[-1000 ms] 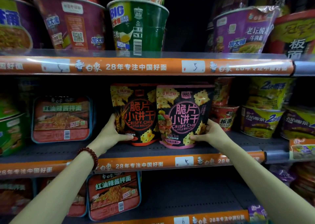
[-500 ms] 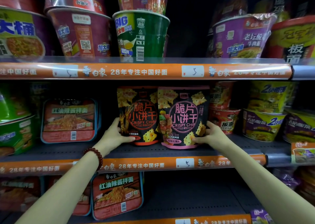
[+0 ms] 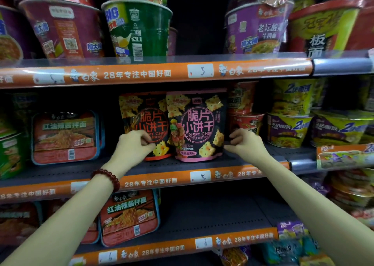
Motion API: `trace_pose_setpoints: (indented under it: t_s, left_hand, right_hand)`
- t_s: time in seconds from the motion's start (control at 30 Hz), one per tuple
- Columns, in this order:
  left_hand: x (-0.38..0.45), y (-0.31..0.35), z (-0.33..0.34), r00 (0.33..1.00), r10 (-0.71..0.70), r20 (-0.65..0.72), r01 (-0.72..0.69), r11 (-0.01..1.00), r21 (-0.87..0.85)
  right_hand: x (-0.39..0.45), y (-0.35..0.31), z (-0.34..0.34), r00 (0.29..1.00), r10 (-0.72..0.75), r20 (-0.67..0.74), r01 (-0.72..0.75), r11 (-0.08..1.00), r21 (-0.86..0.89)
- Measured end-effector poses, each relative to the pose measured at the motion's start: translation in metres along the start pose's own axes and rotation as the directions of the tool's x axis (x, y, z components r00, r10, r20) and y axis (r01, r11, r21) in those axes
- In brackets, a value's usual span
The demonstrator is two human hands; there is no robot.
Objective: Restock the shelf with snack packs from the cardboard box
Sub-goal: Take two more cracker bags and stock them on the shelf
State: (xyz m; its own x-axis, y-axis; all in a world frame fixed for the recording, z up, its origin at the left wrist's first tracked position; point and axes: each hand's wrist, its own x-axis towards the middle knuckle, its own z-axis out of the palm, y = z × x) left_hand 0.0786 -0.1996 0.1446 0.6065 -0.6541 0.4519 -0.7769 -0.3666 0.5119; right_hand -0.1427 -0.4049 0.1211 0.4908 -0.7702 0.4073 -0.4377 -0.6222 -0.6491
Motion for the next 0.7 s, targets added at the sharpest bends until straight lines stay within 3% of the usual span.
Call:
trace_pose_setpoints:
  t_s: [0.17, 0.3, 0.5, 0.7]
  left_hand:
    - [-0.012, 0.071, 0.043, 0.959, 0.216, 0.185, -0.214, 0.976, -0.032]
    - [-0.025, 0.13, 0.093, 0.893, 0.355, 0.275, -0.351, 0.934, -0.066]
    - [-0.058, 0.22, 0.176, 0.772, 0.489, 0.405, -0.471, 0.869, -0.151]
    - [-0.102, 0.306, 0.26, 0.567, 0.597, 0.567, -0.548, 0.788, -0.282]
  right_hand:
    - [-0.021, 0.018, -0.029, 0.997, -0.066, 0.025, 0.068, 0.996, -0.061]
    - [-0.041, 0.056, -0.065, 0.999, -0.028, 0.029, 0.031, 0.994, -0.103]
    - [-0.089, 0.144, -0.133, 0.987, 0.158, -0.023, -0.16, 0.971, -0.176]
    - [-0.167, 0.229, -0.199, 0.909, 0.409, -0.087, -0.417, 0.877, -0.24]
